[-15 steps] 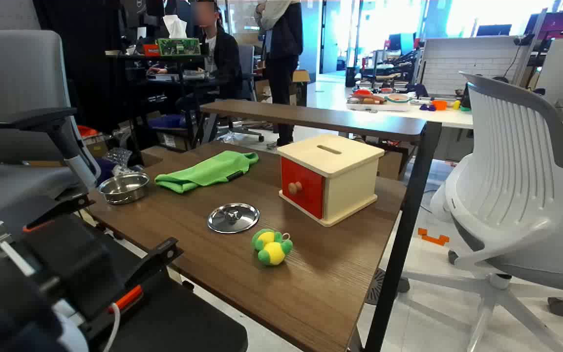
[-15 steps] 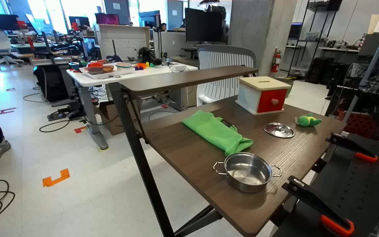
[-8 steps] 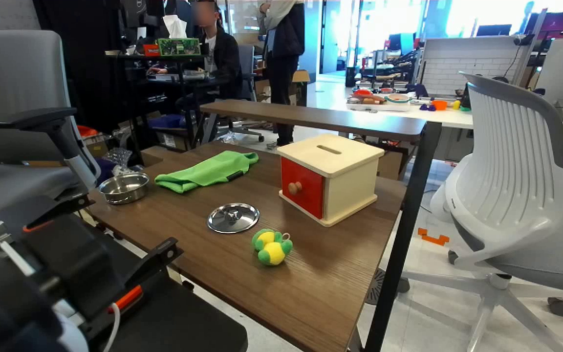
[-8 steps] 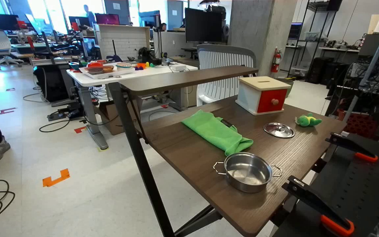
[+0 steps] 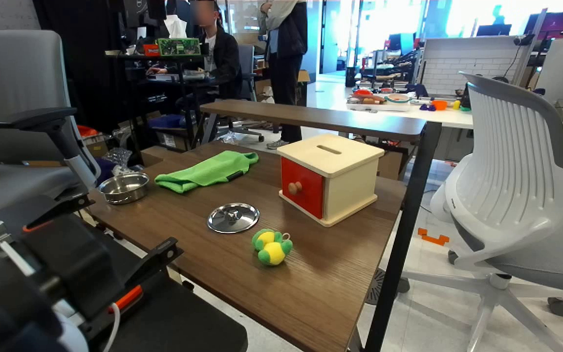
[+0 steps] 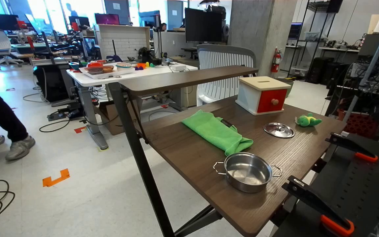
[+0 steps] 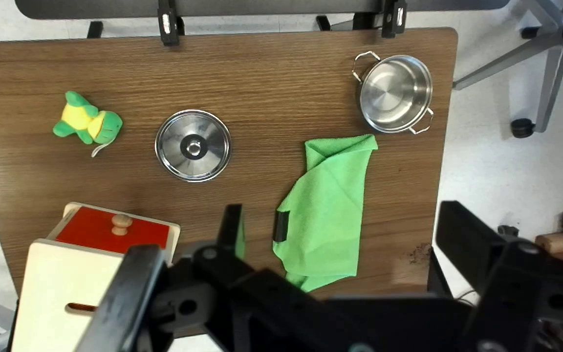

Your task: Move the green object to the left

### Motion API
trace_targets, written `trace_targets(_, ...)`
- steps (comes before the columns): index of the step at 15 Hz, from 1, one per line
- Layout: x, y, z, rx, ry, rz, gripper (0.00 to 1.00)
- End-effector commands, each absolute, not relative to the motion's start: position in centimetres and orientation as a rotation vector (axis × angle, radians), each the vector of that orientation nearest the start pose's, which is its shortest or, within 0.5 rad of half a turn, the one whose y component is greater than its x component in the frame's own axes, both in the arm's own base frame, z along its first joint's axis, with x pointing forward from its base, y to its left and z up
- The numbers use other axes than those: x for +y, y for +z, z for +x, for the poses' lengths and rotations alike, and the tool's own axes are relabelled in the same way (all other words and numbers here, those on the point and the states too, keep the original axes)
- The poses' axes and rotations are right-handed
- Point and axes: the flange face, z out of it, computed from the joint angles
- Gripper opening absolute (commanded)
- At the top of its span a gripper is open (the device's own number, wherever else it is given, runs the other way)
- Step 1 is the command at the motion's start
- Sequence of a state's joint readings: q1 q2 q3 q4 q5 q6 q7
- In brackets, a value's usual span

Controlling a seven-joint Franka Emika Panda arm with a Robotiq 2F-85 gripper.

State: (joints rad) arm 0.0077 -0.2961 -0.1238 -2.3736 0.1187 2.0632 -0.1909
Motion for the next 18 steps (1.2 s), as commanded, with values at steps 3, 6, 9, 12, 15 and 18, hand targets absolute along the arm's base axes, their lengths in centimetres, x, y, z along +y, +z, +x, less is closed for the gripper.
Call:
trace_targets(3, -5.6, 40.2, 47.1, 0.201, -0.080, -2.990, 1.00)
trace_targets(6, -6.1, 37.5, 48.0, 0.234, -0.059, -3.018, 1.00)
trace_targets(9, -7.2, 34.4, 48.3, 0.235, -0.003, -3.053, 1.00)
trace_targets(12, -9.3, 31.7, 48.8, 0.261, 0.108, -3.073, 1.00)
trace_targets(15, -12.3, 29.1, 49.6, 0.286, 0.182, -3.103, 1.00)
trace_targets(18, -15.4, 26.9, 50.3, 0.322, 0.221, -3.142, 1.00)
